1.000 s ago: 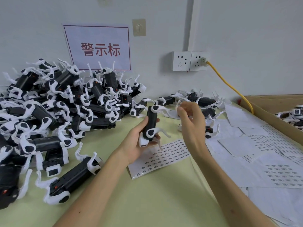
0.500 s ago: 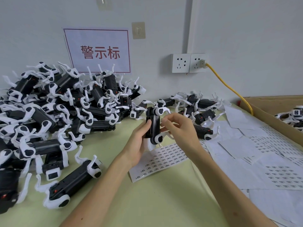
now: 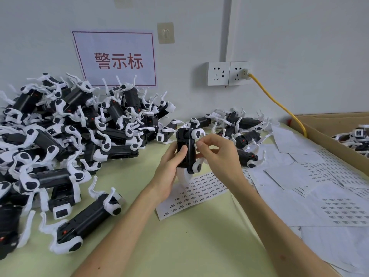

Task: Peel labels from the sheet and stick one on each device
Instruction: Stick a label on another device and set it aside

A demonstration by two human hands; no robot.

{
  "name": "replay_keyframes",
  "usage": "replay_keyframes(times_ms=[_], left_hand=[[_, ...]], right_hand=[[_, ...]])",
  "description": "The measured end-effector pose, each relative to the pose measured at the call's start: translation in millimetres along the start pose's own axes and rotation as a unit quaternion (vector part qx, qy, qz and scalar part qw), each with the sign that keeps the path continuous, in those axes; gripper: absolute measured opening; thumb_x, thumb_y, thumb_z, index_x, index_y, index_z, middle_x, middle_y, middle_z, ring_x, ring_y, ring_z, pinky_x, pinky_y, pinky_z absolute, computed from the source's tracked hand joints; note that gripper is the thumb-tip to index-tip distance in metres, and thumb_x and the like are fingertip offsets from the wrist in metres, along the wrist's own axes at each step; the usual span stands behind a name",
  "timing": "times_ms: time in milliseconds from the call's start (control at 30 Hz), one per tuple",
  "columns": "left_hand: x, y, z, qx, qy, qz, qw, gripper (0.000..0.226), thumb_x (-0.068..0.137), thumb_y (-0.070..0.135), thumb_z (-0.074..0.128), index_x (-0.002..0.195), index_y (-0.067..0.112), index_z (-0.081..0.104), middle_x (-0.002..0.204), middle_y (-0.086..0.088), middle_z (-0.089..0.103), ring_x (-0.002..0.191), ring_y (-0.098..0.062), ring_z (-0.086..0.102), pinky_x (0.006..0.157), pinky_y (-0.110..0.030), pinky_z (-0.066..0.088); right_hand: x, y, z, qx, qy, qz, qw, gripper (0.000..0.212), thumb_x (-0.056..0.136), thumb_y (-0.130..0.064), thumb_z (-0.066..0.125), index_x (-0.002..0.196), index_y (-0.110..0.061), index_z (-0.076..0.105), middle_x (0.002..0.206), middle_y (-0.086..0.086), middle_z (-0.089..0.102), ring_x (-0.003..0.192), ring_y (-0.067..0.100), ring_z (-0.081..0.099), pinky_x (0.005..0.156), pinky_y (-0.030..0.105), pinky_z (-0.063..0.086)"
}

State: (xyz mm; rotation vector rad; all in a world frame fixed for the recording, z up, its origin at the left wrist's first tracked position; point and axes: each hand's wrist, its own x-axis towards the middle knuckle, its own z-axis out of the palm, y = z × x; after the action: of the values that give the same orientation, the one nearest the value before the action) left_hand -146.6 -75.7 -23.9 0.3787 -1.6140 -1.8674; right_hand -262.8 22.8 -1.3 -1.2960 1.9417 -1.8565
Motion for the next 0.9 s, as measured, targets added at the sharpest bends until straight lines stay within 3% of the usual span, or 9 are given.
replay_keyframes(times_ms=[367,900], left_hand=[[3,-7,-3,0.042,0.032,-0.003,0.999,0.029,0.105,0.031,0.052,0.132,0.022,0.061,0.127,-0.008,0.071,0.125,-0.028,0.064,0.116,-0.056,0.039],[3,-10,-4,0.06,0.02,0.012,0.998,0.034,0.101,0.04,0.056,0.132,0.027,0.06,0.126,-0.005,0.072,0.126,-0.027,0.063,0.116,-0.058,0.038]], right_hand=[[-1,0,1,-0.023,0.008,0.001,1.0,0.015,0.098,-0.016,0.066,0.084,-0.018,0.07,0.084,0.001,0.072,0.072,0.012,0.075,0.077,0.038,0.06],[-2,-1,1,-0.051,0.016,-0.004,0.999,0.012,0.098,-0.014,0.066,0.086,-0.014,0.071,0.081,0.001,0.07,0.07,0.01,0.073,0.08,0.04,0.059]])
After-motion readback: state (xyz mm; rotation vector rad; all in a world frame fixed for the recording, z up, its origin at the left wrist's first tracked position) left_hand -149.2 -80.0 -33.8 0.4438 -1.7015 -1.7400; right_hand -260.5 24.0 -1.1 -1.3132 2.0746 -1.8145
